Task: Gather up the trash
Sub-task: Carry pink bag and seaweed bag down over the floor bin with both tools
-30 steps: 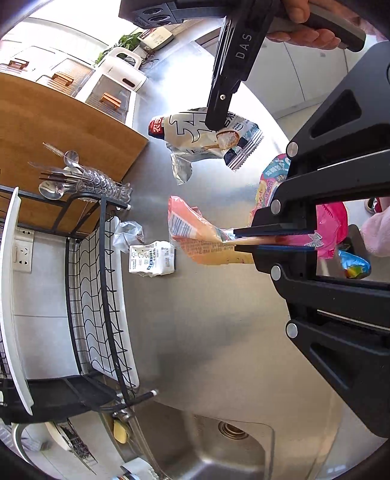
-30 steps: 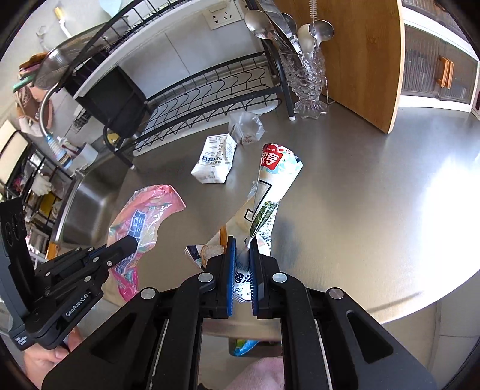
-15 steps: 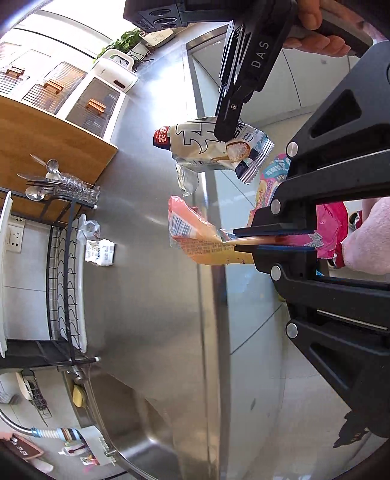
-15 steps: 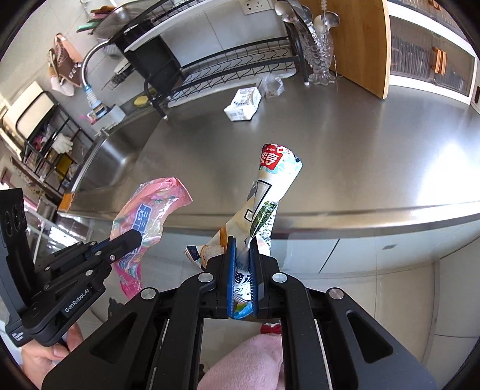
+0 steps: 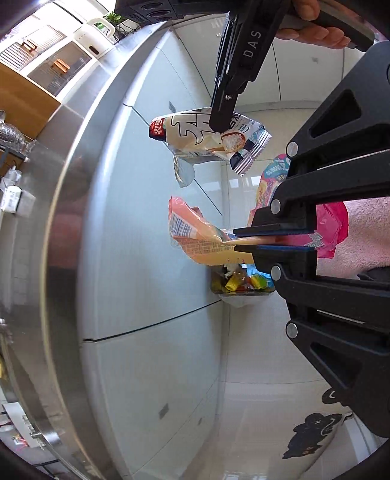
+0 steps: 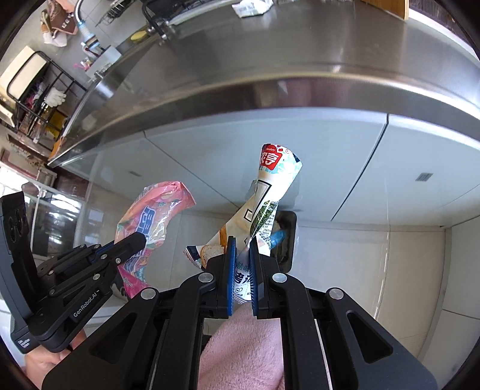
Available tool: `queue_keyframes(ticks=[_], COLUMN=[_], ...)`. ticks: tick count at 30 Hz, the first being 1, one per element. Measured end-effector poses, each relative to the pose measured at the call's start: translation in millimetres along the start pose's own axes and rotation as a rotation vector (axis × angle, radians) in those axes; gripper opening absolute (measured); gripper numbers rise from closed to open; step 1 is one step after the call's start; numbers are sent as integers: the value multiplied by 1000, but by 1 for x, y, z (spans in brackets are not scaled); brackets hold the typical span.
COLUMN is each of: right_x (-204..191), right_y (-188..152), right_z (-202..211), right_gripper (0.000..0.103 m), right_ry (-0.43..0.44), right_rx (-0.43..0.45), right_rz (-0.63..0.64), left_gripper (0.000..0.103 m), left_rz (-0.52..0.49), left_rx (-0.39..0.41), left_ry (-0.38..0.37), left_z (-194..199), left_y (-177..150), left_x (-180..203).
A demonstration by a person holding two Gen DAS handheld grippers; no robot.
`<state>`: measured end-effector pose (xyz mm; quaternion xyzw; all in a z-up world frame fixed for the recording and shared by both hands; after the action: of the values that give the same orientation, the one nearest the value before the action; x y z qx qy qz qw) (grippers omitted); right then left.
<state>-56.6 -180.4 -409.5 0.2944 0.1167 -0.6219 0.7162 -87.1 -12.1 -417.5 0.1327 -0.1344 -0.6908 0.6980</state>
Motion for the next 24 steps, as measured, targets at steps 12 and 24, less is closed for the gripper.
queue_keyframes(ticks=[12, 24], right_x=[26, 58], right_y=[-6, -11], right_z=[-110, -195], right_gripper=[10, 10], right_ry=[-30, -3], right_rx=[-93, -165], right_rz=[-23, -95], left_gripper=[5, 7], left_rz=[13, -18], left_rx=[-109, -143], left_ry=[16, 26], left_z=[-118, -194], left_y=[-28, -23], left_x=[-16, -23])
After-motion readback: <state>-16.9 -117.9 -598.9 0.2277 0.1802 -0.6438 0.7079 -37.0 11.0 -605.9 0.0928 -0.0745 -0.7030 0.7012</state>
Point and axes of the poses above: each gripper's, at about its wrist camera, not at the fingertips, and z roughly against the way its jaws point, x to its right, y to its top, the point moved 4 cm from there along -z, roughly the way its jaws point, and after that the axes turned 11 degrees about y, right-handed, at the moved point
